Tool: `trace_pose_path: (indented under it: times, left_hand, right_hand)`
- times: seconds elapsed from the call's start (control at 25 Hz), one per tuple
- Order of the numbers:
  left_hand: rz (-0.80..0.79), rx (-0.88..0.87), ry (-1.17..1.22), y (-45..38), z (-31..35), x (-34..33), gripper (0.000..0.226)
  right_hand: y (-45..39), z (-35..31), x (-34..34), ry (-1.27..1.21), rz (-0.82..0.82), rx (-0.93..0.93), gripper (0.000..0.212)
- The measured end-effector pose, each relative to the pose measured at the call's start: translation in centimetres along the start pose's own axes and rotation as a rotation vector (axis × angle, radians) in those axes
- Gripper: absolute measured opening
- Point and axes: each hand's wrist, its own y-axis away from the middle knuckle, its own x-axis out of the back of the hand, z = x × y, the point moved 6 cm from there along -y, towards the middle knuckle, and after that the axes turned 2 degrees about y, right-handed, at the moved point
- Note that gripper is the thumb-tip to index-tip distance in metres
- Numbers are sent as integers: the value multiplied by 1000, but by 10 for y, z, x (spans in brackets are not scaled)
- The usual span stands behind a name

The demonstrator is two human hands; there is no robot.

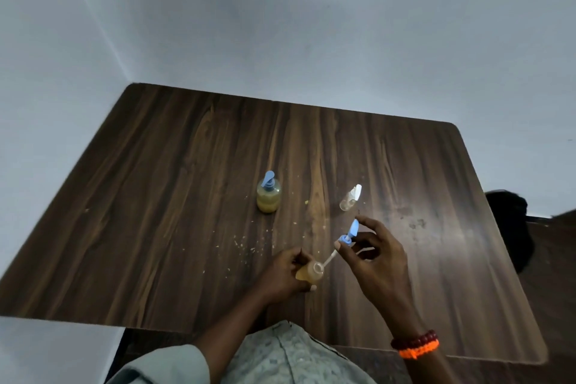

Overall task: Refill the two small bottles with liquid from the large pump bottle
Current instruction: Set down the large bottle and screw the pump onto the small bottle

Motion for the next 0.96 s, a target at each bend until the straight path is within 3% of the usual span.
trace_pose_path:
  times: [0.24,0.52,0.72,0.96]
  left_hand:
    - [5,-27,17,-7,9,-1,49]
    - [-25,-48,113,-6,23,-6,37]
    - [-5,-90,131,-2,30,-5,31]
    - [14,-102,109,1,31,-5,28]
  right_hand:
    - [-4,1,5,-38,29,45,51]
    - [9,18,-27,10,-132,0,60]
    - [11,29,-32,22,-140,-42,63]
    - [14,34,-37,45,-56,-30,45]
